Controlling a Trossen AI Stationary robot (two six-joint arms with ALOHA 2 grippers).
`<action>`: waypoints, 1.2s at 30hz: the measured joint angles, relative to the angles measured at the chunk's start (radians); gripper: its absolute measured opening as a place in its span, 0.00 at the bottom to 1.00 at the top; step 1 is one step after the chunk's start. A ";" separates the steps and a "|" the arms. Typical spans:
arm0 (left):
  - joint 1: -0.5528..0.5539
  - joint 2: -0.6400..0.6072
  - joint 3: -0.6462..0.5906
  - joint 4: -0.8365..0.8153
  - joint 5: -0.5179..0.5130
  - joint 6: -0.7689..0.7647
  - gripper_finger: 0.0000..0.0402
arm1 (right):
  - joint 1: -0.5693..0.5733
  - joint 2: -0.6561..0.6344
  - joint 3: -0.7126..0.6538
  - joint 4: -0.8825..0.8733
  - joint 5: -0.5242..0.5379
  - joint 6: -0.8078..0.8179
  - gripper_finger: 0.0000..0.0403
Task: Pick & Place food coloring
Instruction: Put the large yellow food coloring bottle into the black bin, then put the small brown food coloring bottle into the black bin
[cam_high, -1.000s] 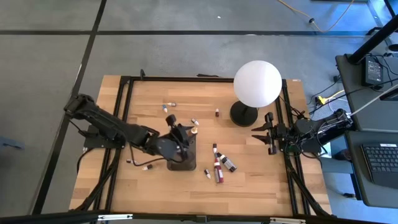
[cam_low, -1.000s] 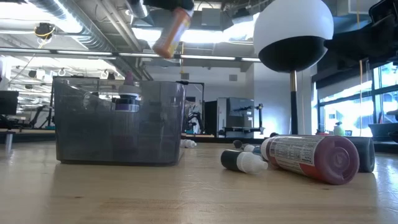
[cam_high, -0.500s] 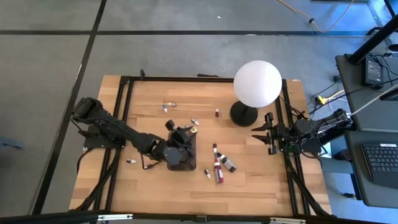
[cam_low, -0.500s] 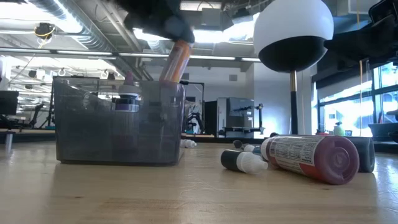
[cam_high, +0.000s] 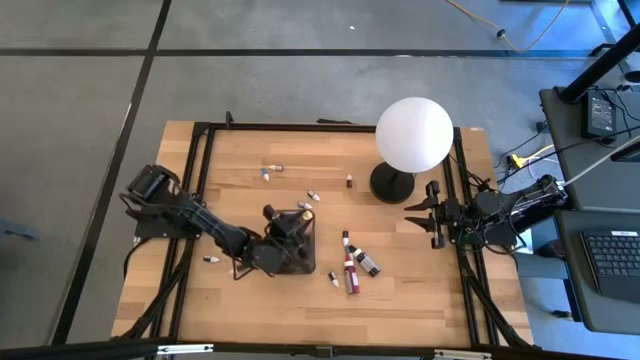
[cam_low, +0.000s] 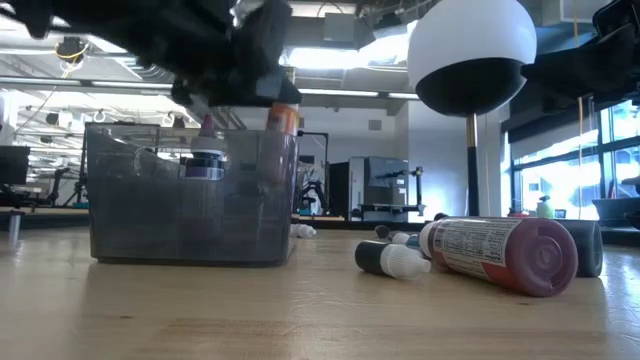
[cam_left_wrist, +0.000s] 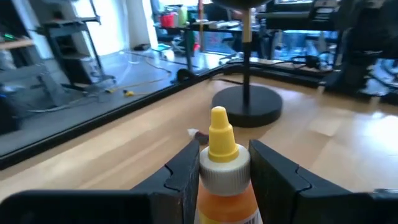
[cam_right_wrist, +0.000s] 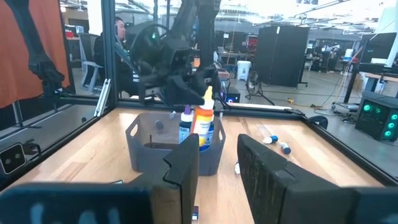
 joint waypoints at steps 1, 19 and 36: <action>0.000 0.015 0.000 0.026 -0.025 0.013 0.28 | 0.000 0.000 0.000 0.000 0.000 0.000 0.28; 0.013 0.141 0.001 0.146 -0.079 0.016 0.33 | 0.000 0.000 0.000 0.000 0.000 -0.007 0.28; 0.013 0.142 0.001 0.143 -0.067 0.040 0.35 | 0.000 0.000 0.000 0.000 0.000 -0.007 0.28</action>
